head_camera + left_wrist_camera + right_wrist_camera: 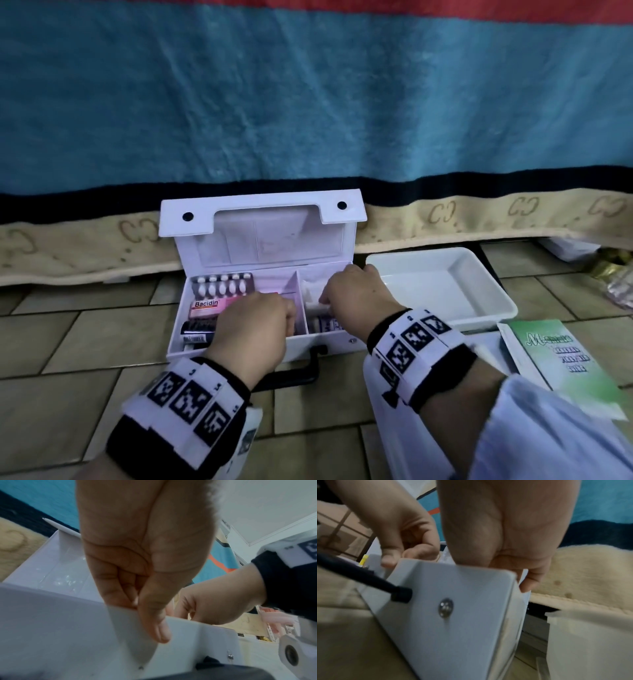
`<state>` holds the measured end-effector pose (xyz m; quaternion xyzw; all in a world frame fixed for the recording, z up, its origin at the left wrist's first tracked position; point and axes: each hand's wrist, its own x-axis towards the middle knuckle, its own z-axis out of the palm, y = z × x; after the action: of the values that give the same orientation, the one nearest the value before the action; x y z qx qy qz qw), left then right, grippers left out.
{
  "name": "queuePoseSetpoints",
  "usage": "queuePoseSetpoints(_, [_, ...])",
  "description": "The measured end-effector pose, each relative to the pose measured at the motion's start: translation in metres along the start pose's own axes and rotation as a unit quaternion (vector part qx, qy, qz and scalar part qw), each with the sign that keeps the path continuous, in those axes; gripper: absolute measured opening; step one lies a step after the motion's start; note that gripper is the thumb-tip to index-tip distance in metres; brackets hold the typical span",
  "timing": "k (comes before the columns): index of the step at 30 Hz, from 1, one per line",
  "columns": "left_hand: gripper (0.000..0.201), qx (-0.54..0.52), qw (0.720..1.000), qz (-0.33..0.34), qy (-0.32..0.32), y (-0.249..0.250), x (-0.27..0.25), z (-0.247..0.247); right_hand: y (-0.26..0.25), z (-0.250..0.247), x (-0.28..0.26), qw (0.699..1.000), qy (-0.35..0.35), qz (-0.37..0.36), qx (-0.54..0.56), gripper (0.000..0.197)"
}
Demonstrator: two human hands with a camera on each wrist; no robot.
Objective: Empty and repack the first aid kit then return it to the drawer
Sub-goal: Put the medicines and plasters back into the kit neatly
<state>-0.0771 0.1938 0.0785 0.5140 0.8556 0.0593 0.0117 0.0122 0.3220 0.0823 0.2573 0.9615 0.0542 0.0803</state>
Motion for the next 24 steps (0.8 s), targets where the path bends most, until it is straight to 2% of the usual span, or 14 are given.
queuePoseSetpoints(3, [0.033, -0.006, 1.0, -0.004, -0.007, -0.001, 0.001, 0.001, -0.001, 0.004, -0.004, 0.999, 0.0, -0.03, -0.019, 0.03])
queuePoseSetpoints(5, [0.032, -0.008, 1.0, -0.005, -0.011, -0.001, 0.001, 0.0, 0.004, -0.002, -0.01, 0.999, 0.027, -0.03, 0.022, 0.027])
queuePoseSetpoints(7, [0.029, -0.01, 1.0, -0.004, -0.012, -0.001, 0.001, -0.001, 0.02, -0.012, -0.021, 0.989, 0.089, 0.015, 0.118, 0.028])
queuePoseSetpoints(9, [0.028, -0.008, 1.0, -0.003, -0.015, -0.001, 0.001, -0.002, 0.047, -0.018, -0.037, 0.961, 0.129, 0.114, 0.215, 0.021])
queuePoseSetpoints(10, [0.028, -0.007, 1.0, -0.004, -0.016, -0.001, 0.002, -0.002, 0.065, -0.019, -0.05, 0.953, 0.118, 0.165, 0.225, 0.012])
queuePoseSetpoints(12, [0.03, -0.003, 1.0, -0.005, -0.02, 0.0, 0.002, -0.002, 0.098, -0.008, -0.078, 0.949, 0.023, 0.252, 0.186, 0.009])
queuePoseSetpoints(14, [0.031, -0.002, 1.0, -0.007, -0.024, 0.0, 0.001, -0.003, 0.116, 0.01, -0.1, 0.941, -0.092, 0.298, 0.128, 0.018])
queuePoseSetpoints(15, [0.03, -0.003, 1.0, -0.008, -0.026, 0.0, 0.001, -0.003, 0.119, 0.017, -0.107, 0.935, -0.121, 0.312, 0.116, 0.013])
queuePoseSetpoints(16, [0.028, -0.004, 1.0, -0.008, -0.026, 0.0, 0.001, -0.004, 0.122, 0.025, -0.112, 0.933, -0.137, 0.316, 0.107, 0.008])
queuePoseSetpoints(18, [0.025, -0.006, 1.0, -0.009, -0.027, 0.001, 0.001, -0.005, 0.123, 0.035, -0.116, 0.929, -0.16, 0.315, 0.109, 0.012])
queuePoseSetpoints(22, [0.027, -0.016, 0.999, -0.01, -0.032, 0.002, 0.0, -0.006, 0.117, 0.039, -0.118, 0.935, -0.135, 0.309, 0.109, 0.021])
queuePoseSetpoints(24, [0.028, -0.024, 0.999, -0.008, -0.032, 0.001, 0.0, -0.007, 0.115, 0.035, -0.121, 0.931, -0.133, 0.32, 0.111, 0.016])
